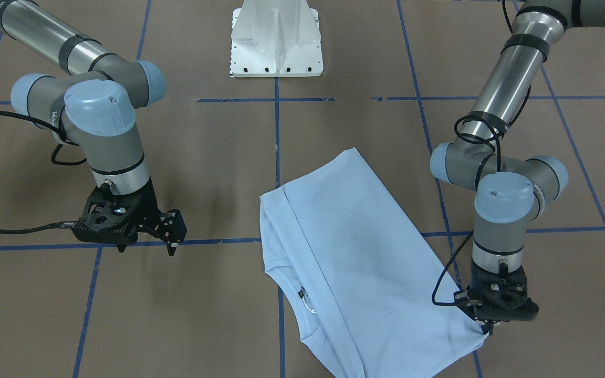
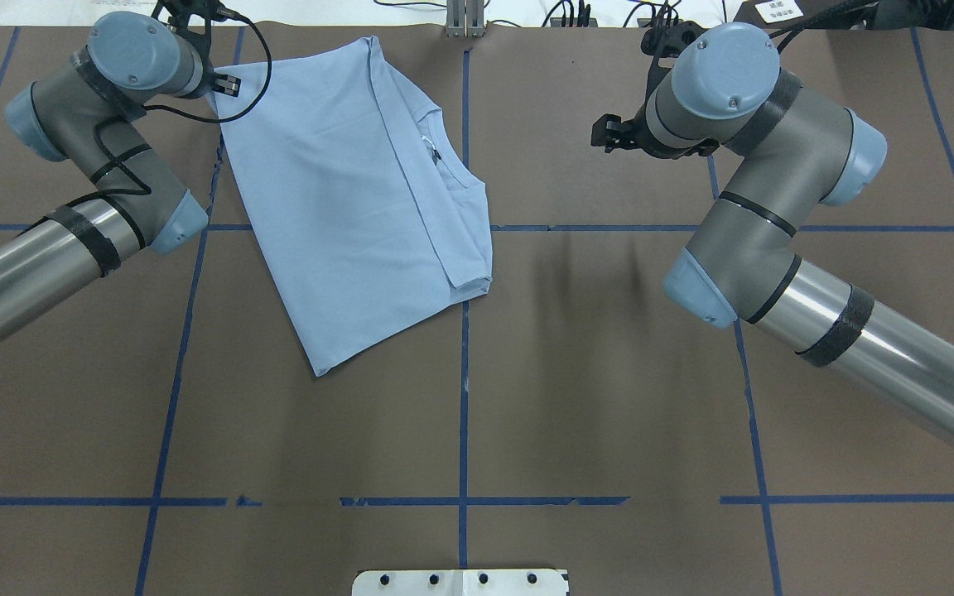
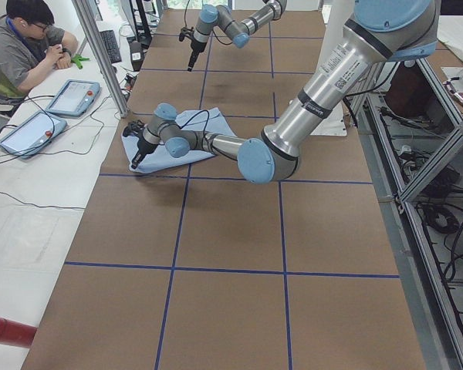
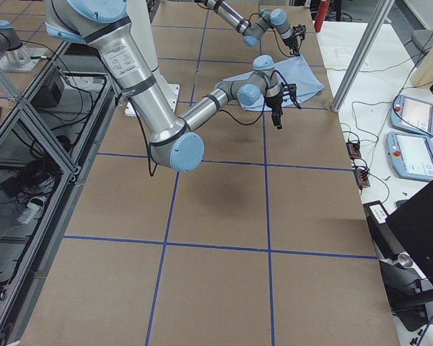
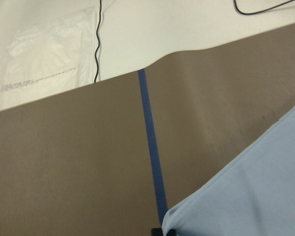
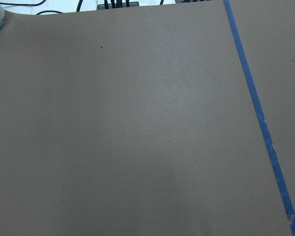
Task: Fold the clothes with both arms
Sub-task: 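Grasp the shirt edge with the left gripper and drag it away from the robot, then move the right gripper onto the shirt near the collar and press down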
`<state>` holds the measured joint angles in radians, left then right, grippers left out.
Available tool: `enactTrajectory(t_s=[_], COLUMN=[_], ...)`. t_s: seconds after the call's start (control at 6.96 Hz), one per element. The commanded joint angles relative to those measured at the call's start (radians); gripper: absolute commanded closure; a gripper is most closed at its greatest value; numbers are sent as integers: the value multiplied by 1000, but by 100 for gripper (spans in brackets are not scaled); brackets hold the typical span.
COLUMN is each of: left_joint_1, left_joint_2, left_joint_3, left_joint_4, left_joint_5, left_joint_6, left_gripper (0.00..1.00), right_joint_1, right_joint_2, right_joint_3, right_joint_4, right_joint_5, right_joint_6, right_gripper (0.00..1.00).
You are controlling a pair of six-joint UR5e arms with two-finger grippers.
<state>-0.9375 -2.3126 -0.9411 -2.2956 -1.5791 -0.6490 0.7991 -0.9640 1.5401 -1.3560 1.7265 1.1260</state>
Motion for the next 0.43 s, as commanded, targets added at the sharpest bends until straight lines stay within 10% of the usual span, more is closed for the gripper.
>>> enactTrajectory(t_s=[0.0,0.29], left_joint_1=[-11,-12], left_joint_2=[43,108], left_joint_3=[-77,-213], left_joint_4=[-77,-81], left_joint_5=[-103,-196], left_joint_6=[19,-6], left_gripper=[0,0], right_joint_1=[-38,-111], right_joint_2=[33,129], right_joint_3=[-6,-58], right_joint_4=[0,-5], right_joint_5=[-4,-101], right_joint_6=[82,281], right_gripper=[0,18])
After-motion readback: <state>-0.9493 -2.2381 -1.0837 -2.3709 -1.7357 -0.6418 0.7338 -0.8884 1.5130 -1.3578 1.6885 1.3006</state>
